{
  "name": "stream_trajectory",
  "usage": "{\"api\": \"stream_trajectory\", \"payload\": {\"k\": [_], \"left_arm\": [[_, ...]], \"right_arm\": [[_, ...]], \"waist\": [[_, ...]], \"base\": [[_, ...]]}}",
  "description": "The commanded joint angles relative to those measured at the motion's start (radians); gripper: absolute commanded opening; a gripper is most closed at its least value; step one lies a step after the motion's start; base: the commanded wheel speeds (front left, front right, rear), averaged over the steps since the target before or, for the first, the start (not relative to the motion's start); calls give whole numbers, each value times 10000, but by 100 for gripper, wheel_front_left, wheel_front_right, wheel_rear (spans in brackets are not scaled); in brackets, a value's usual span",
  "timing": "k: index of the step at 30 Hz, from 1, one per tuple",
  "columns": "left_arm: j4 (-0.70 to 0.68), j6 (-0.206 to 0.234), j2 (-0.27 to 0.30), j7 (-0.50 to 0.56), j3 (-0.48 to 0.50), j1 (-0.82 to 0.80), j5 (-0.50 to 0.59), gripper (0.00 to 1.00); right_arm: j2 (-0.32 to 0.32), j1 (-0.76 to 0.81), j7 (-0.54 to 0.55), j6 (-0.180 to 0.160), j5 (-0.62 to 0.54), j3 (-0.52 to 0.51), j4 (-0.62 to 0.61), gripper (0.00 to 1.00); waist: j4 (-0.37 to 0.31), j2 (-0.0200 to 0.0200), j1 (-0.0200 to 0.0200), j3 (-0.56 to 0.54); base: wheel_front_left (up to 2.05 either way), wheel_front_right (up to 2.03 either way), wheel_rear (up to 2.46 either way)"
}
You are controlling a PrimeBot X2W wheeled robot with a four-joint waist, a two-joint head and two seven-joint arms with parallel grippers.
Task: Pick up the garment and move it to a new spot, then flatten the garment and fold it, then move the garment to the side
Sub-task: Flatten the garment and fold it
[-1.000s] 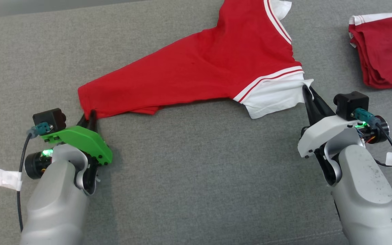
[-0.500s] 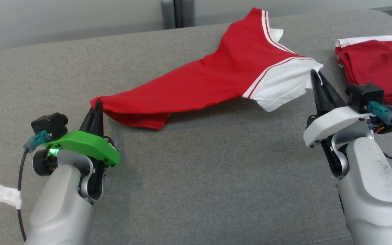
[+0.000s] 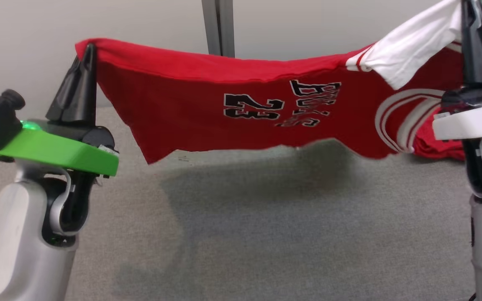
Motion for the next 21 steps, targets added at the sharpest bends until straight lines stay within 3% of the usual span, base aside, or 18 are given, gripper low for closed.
{"api": "stream_trajectory", "payload": {"k": [1, 6, 11, 16, 21], "left_arm": [[-483, 136, 207, 180, 12, 152, 99, 0], [-2568, 506, 685, 1037, 140, -292, 239, 0], [-3415, 747, 1043, 1798, 168, -572, 283, 0], [-3162, 601, 1186, 2282, -188, -806, 332, 0], [-2355, 357, 1231, 2420, -365, -1735, 473, 0]], "right_arm": [[-118, 136, 170, -16, 44, -102, -461, 0], [-437, -35, 938, -16, 90, -430, -2336, 0], [-572, -136, 1474, -16, 209, -643, -3170, 0], [-446, -14, 1695, -16, 409, -360, -2834, 0], [-435, -920, 1448, -16, 568, 114, -1800, 0]], "waist": [[-94, 0, 0, -259], [-214, 0, 0, -306], [-330, 0, 0, -152], [-349, 0, 0, 471], [-354, 0, 0, 1736]], "base": [[0, 0, 0], [0, 0, 0], [0, 0, 0], [0, 0, 0], [0, 0, 0]]}}
